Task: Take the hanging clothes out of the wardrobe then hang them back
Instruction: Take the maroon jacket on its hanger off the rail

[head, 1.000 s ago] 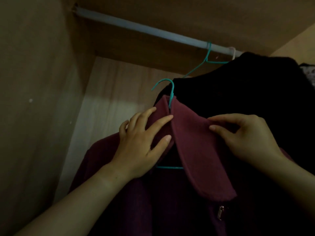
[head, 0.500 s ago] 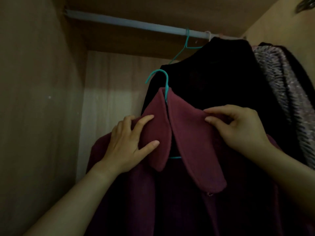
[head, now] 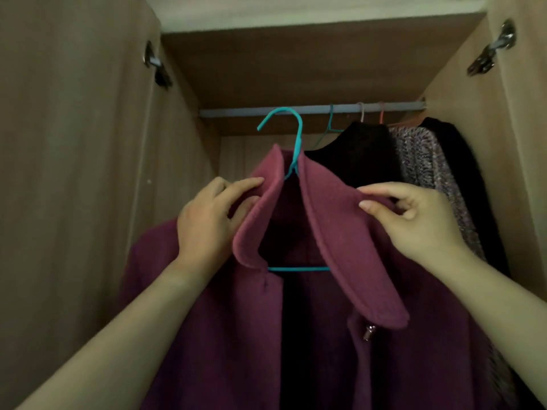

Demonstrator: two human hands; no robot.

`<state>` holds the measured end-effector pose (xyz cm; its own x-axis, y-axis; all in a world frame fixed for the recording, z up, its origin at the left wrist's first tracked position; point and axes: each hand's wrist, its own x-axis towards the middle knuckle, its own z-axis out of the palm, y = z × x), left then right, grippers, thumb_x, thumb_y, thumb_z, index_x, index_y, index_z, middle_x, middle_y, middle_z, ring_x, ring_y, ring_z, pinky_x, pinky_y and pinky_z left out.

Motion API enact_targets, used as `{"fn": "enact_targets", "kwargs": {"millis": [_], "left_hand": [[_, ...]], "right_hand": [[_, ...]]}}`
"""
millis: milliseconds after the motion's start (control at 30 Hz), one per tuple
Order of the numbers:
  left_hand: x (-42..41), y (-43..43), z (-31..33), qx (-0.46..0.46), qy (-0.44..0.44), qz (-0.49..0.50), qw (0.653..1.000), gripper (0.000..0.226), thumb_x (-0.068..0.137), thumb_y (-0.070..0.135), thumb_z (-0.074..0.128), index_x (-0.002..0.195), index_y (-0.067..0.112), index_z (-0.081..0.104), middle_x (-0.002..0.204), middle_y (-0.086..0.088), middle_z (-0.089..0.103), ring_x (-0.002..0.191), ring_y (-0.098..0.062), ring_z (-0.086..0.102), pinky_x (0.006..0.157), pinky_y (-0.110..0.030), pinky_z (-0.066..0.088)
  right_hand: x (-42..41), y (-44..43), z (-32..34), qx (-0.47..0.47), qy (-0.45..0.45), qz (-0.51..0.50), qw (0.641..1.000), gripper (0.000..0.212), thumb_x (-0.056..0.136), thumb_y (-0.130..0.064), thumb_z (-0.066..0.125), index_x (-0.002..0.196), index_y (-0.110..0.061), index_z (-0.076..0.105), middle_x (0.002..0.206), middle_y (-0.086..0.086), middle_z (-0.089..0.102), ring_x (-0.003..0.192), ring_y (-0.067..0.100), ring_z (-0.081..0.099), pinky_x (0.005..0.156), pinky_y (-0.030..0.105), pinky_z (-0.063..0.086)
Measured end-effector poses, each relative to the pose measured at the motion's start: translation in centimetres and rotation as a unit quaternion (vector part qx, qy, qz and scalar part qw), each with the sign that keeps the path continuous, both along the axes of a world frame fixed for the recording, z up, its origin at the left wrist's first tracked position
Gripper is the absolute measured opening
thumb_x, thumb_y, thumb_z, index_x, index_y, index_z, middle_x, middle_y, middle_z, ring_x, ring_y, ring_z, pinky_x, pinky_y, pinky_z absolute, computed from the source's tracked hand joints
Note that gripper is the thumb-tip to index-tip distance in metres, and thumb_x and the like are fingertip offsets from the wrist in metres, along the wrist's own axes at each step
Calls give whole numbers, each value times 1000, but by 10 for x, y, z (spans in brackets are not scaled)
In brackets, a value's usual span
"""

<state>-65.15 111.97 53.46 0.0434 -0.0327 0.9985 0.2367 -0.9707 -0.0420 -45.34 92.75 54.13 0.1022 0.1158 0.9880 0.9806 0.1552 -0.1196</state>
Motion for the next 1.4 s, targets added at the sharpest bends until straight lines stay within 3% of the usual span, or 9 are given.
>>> {"fn": "enact_targets", "kwargs": {"millis": [100,200,300,667,767,933,1033,1233,1400], "left_hand": [[-39,-40,10,22,-7,47,999,38,81,46,56,118,41,61,85,6,56,75,-13,56,56,-25,36],[-73,-74,11,35,0,56,998,40,81,50,53,118,42,61,86,5,56,76,-11,54,55,-23,32],[-102,-97,-6,22,24,46,998,42,79,53,49,118,44,61,86,8,56,77,-10,55,59,-24,34],[-210,-172,-174,-167,132,-120,970,22,81,39,69,100,50,66,81,13,61,71,-7,56,64,-25,45],[-242,-198,-233,-205,176,-179,946,22,80,39,69,100,47,67,83,12,64,74,-9,60,69,-27,47],[-271,-254,-307,-252,241,-262,900,28,80,23,72,103,38,67,85,8,64,78,-2,59,73,-12,42],[-269,-293,-336,-268,289,-317,863,28,81,23,73,104,37,66,92,6,67,89,-5,61,85,-20,45],[-239,-389,-371,-252,366,-411,796,24,78,38,68,101,44,66,88,6,67,81,-9,61,76,-26,47],[-191,-499,-391,-234,433,-526,694,22,77,37,73,95,46,67,93,15,67,86,0,62,79,-20,46]], "right_hand": [[-26,-28,5,15,4,30,999,25,79,-24,73,87,-47,69,77,-21,70,61,35,63,57,39,54],[-55,-56,2,21,9,44,999,27,79,-22,73,87,-47,66,76,-30,67,59,24,64,57,32,51],[-84,-79,-20,6,24,53,998,26,79,-23,73,88,-47,67,86,-29,68,67,20,66,65,40,54],[-222,-187,-191,-124,115,-14,986,23,79,-32,69,97,-47,67,90,-14,69,77,13,66,67,41,54],[-270,-229,-245,-162,139,-57,975,21,79,-34,68,98,-42,68,85,-13,68,68,13,61,60,34,49],[-333,-304,-323,-191,226,-119,948,23,78,-30,72,96,-42,68,73,-27,58,54,8,50,52,13,34],[-364,-354,-362,-170,287,-151,931,24,77,-24,75,97,-37,69,73,-24,60,49,11,48,51,12,33],[-416,-465,-411,-107,374,-256,885,21,77,-22,74,97,-27,72,92,-15,69,77,1,66,64,11,46],[-446,-570,-429,-60,416,-378,825,20,76,-17,75,94,-26,73,88,-15,69,80,-3,63,66,7,42]]}}
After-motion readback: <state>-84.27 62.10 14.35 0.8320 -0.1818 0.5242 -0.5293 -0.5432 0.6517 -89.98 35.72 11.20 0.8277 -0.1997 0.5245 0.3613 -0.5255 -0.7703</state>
